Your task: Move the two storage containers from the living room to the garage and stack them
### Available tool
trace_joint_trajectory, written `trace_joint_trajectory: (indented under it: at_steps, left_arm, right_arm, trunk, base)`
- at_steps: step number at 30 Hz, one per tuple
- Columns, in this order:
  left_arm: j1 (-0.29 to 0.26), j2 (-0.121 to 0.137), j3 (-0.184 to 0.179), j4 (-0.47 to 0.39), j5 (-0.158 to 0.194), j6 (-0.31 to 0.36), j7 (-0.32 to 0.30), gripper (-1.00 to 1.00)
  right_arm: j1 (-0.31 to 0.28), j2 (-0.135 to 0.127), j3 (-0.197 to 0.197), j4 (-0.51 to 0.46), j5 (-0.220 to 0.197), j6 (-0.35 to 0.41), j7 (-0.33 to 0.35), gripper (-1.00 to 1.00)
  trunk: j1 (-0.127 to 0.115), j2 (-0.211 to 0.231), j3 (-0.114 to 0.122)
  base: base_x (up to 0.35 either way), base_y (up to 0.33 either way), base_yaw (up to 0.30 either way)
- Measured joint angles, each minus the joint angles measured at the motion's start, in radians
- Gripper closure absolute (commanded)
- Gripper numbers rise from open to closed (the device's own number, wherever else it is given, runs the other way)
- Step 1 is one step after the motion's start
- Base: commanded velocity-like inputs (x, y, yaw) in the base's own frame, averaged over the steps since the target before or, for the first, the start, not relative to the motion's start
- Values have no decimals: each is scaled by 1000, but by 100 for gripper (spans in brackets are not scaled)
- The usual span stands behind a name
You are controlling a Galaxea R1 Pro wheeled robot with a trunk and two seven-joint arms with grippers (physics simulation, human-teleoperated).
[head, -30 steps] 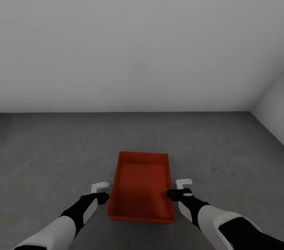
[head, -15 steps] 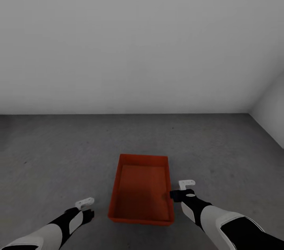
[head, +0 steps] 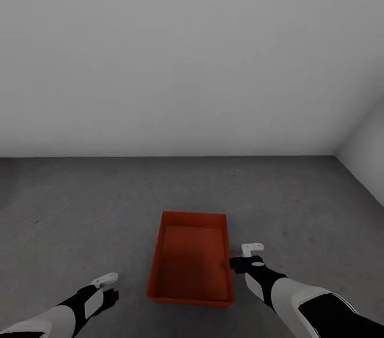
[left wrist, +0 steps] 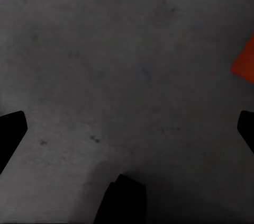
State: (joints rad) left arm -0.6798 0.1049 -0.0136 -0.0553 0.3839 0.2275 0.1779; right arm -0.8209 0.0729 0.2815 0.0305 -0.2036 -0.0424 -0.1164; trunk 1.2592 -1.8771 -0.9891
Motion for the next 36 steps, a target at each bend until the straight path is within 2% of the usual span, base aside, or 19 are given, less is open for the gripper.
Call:
trace_joint_trajectory:
  at_steps: [30, 36]
  left_arm:
    - [0, 1, -1, 22, 1, -4, -3, -100]
    - [1, 1, -1, 49, 1, -3, -2, -100]
  right_arm:
    - [2, 0, 0, 0, 1, 17, -1, -100]
    - [58, -19, -1, 1, 1, 44, 0, -100]
  trunk:
    - [-115, 210, 94]
    - [-138, 252, 113]
  base:
    - [0, 0, 0]
    - [0, 0, 0]
